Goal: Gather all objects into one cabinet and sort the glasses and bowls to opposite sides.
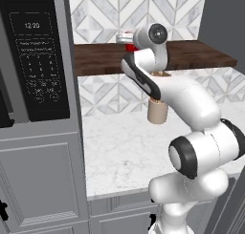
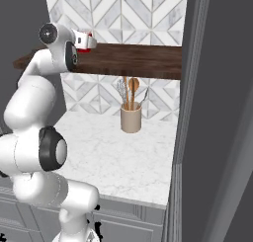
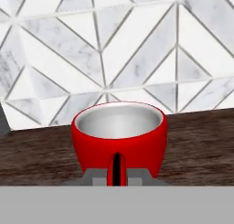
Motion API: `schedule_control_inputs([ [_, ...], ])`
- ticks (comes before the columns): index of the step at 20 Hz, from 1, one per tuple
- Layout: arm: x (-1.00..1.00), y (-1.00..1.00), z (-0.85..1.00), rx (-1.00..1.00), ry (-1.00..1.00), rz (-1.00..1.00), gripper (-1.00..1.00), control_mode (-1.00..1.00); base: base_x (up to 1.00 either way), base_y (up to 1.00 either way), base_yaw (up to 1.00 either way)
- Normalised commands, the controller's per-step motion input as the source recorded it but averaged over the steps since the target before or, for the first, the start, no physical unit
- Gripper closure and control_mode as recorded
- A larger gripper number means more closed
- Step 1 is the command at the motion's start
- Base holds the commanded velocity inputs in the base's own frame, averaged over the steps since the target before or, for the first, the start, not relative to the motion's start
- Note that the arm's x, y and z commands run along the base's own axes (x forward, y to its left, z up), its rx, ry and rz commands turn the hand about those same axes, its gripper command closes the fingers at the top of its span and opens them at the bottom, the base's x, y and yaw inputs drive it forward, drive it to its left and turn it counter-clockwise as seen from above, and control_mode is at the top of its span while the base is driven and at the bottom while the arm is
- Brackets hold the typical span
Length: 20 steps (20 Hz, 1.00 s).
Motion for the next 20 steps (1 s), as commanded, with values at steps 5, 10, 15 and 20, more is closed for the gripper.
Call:
schedule_control_inputs([
  [5,-1.0,-0.4,0.17,0.0,-0.06,0.0,1.0,-1.0,0.0,0.0,0.0],
  [10,-1.0,-0.42,0.02,0.0,0.0,0.0,1.0,-1.0,0.0,0.0,0.0],
  [15,-1.0,-0.31,0.03,0.0,0.0,0.0,1.0,-1.0,0.0,0.0,0.0],
  [20,-1.0,-0.19,0.19,0.0,0.0,0.0,1.0,-1.0,0.0,0.0,0.0],
])
